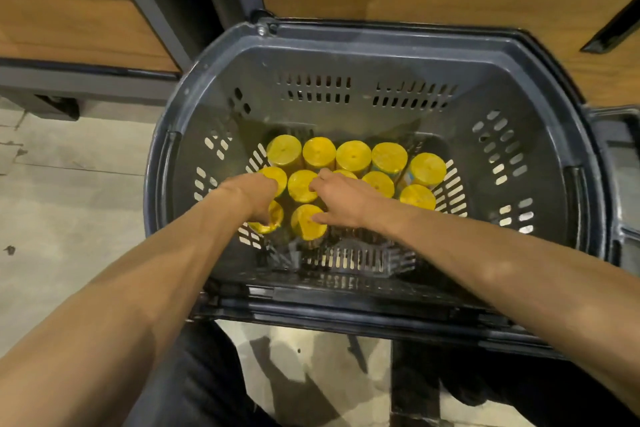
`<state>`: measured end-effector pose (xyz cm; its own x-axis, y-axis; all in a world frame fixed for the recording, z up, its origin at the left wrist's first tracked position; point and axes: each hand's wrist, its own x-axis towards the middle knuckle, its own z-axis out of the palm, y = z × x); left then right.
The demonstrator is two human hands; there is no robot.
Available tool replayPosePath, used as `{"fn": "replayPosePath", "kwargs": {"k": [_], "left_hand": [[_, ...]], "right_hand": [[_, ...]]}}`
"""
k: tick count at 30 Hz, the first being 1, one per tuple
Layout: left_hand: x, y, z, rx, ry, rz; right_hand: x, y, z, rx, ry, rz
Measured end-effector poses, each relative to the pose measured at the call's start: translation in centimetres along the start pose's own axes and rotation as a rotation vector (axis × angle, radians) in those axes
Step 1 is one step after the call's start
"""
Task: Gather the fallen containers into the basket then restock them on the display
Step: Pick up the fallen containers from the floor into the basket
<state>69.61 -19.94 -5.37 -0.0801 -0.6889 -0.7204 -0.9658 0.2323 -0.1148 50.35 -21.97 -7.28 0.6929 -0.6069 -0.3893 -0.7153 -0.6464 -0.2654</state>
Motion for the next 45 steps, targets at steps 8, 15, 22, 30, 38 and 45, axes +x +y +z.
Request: {"fn": "replayPosePath", "kwargs": {"k": [8,15,22,30,38,45], "left_hand": [[-3.0,-1.5,-4.8,0.085,0.284,-0.016],[-6.0,-1.9,-8.6,0.058,0.48,0.003],[-7.8,0.9,-12.5,-0.013,0.565,0.043],[-8.7,6.1,-15.8,-0.044,0.61,0.129],[-8.3,14.7,-18.9,-0.03,0.632,0.13],[-8.6,22.5,-22.1,-0.08,0.635,0.063]], "right_hand": [[-1.6,0.7,-5.4,-0.155,-0.003,0.234],[-4.7,1.1,-11.5,-0.157,0.068,0.414],[-11.1,1.7,-14.2,-0.115,0.145,0.587],[-16.9,5.5,-16.4,-0.069,0.133,0.677],[-22.6,12.3,-15.5,-0.067,0.178,0.695],[-28.1,20.4,-16.8,-0.047,0.254,0.668]]}}
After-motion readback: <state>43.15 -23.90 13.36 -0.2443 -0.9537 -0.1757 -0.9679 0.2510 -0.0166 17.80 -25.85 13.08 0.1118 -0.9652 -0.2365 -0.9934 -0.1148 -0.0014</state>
